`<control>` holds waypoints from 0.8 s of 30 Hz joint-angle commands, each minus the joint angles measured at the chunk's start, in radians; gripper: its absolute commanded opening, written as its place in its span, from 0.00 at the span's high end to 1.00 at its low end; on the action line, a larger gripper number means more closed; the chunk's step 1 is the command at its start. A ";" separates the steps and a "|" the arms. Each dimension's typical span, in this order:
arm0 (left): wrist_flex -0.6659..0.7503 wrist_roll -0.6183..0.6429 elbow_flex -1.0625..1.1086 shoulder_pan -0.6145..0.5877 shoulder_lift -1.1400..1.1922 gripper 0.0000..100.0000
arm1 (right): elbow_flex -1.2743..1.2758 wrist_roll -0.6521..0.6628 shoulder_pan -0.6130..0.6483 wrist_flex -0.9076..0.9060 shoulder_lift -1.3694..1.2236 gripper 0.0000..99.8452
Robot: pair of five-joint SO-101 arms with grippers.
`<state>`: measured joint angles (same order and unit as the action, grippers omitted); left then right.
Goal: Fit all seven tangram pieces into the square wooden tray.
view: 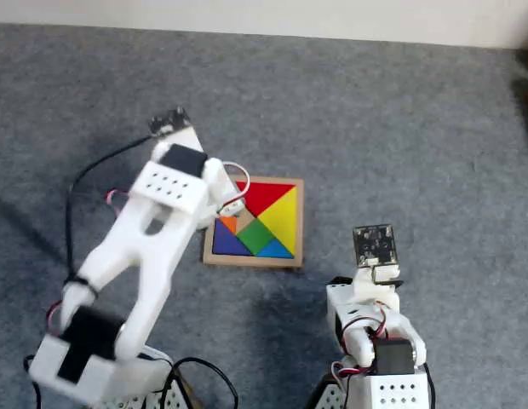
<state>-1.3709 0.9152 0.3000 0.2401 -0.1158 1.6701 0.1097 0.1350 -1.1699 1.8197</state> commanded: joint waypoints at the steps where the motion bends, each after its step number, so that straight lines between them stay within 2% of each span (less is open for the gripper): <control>1: -0.011 -0.094 0.002 0.002 -0.173 1.00 | 0.105 0.009 -0.013 -0.004 0.013 1.00; 4: -0.011 -0.114 0.059 0.002 -0.239 0.97 | 0.105 0.009 -0.013 -0.004 0.013 1.00; 9: -0.011 -0.118 0.166 0.002 -0.348 0.99 | 0.105 0.009 -0.013 -0.004 0.013 1.00; 14: 0.009 -0.215 0.280 0.002 -0.483 0.99 | 0.105 0.009 -0.013 -0.004 0.013 1.00; 21: 0.250 -0.222 0.605 0.001 -0.733 0.99 | 0.105 0.009 -0.013 -0.004 0.013 1.00; 24: 0.373 -0.232 0.753 -0.036 -0.860 0.99 | 0.105 0.009 -0.013 -0.004 0.013 1.00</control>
<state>-1.1500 0.6974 0.9045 0.2386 -0.8124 1.6701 0.1097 0.1350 -1.1699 1.8197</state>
